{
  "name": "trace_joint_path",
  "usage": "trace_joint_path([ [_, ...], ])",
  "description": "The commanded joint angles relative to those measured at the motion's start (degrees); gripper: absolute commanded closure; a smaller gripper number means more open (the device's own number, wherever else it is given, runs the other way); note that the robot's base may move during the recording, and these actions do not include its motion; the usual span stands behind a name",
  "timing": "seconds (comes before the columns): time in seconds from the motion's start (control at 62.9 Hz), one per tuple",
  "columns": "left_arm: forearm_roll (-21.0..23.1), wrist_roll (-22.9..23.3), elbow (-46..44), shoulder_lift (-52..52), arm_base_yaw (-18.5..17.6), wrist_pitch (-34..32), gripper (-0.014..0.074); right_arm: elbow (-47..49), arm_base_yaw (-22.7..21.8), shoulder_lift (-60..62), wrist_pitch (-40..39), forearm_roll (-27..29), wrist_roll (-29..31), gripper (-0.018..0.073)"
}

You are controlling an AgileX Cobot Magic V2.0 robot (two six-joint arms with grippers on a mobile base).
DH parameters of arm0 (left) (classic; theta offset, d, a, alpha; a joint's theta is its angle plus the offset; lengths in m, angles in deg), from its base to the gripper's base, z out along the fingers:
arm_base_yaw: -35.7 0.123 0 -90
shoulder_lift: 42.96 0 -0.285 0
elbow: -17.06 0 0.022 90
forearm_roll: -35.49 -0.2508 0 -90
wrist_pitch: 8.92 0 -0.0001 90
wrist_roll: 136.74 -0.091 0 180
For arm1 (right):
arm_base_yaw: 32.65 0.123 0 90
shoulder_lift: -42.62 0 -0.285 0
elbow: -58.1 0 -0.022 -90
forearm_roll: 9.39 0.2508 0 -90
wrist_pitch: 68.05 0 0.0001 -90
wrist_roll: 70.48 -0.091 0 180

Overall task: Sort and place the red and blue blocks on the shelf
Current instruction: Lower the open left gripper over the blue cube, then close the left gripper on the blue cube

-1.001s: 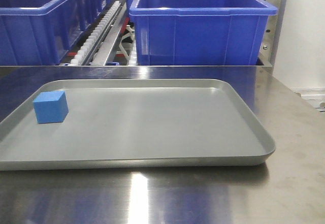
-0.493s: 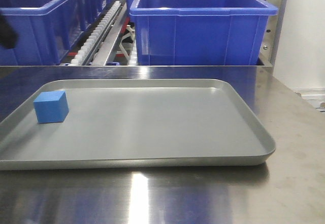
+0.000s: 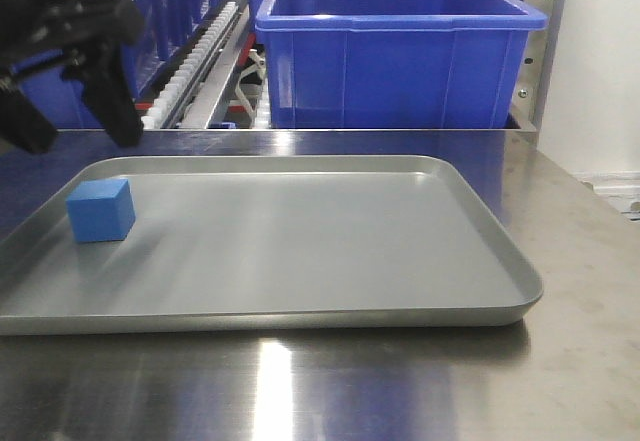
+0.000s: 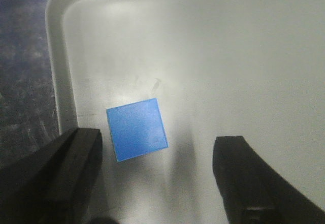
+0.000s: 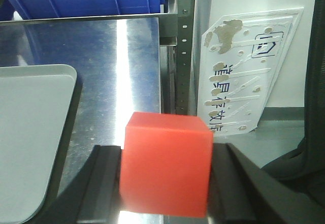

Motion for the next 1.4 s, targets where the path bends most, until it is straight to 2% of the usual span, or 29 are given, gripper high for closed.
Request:
trace_joint_path([
  [0.0, -0.7, 1.4, -2.0, -0.3, -0.6, -2.8, 0.0083, 1.5, -0.4, 0.1, -4.5, -0.6, 0.3, 0.0503],
  [0.477, -0.7, 3.8, -2.0, 4.7, -0.6, -6.5, 0.0083, 1.5, -0.4, 0.1, -4.5, -0.6, 0.3, 0.0503],
  [1.208, -0.4, 5.5, -2.0, 9.7, -0.5, -7.3, 0.0085, 1.5, -0.4, 0.1, -4.5, -0.6, 0.3, 0.0503],
  [1.304, -0.4, 6.9, -2.0, 9.7, -0.5, -6.7, 0.0126, 1.5, -0.4, 0.1, -4.5, -0.6, 0.3, 0.0503],
  [1.383, -0.4, 6.9, -2.0, 9.6, -0.5, -5.9, 0.0225, 1.5, -0.4, 0.1, -4.5, -0.6, 0.3, 0.0503],
])
